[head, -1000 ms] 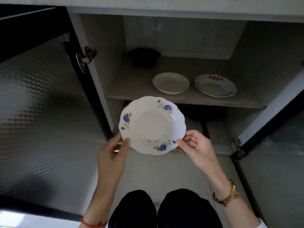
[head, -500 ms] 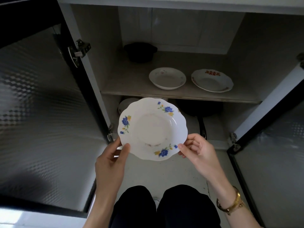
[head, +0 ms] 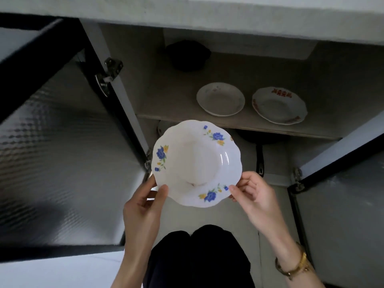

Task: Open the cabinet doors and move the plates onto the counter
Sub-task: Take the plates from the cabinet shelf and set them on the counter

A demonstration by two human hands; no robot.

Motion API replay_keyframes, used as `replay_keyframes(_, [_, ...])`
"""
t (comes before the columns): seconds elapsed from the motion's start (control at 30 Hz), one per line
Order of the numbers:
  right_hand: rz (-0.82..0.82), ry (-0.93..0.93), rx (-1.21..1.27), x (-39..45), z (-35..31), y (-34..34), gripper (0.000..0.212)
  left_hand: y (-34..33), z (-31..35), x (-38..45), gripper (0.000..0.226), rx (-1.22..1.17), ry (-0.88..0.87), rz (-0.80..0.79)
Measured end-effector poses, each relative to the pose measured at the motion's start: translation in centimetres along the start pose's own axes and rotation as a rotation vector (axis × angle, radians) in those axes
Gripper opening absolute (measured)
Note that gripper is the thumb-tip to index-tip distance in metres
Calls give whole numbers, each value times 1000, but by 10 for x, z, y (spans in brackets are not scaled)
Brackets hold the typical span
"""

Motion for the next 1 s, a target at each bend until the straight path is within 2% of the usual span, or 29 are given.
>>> replay_keyframes(0.3, [-39, -100, -32, -30, -144, 31, 15, 34, 142, -70, 31, -3, 150, -23])
replay_keyframes(0.67, [-25, -88, -34, -48, -338, 80, 14, 59, 343, -131, 31, 46, 143, -57])
replay_keyframes(0.8, [-10, -88, -6, -44, -388, 94, 13, 59, 396, -139, 31, 39, 132, -58])
replay_keyframes(1.0, [15, -70, 3, -24, -431, 114, 12, 43, 440, -132, 32, 48, 99, -82])
Point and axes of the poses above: each hand's wrist, its own x-axis towards the middle knuckle, its own y-axis out of the back of the hand, z = x × y, the point moved 2 cm from there along x, towards the middle knuckle, and after that the axes turned 7 degrees about y, right-handed, at the moved point
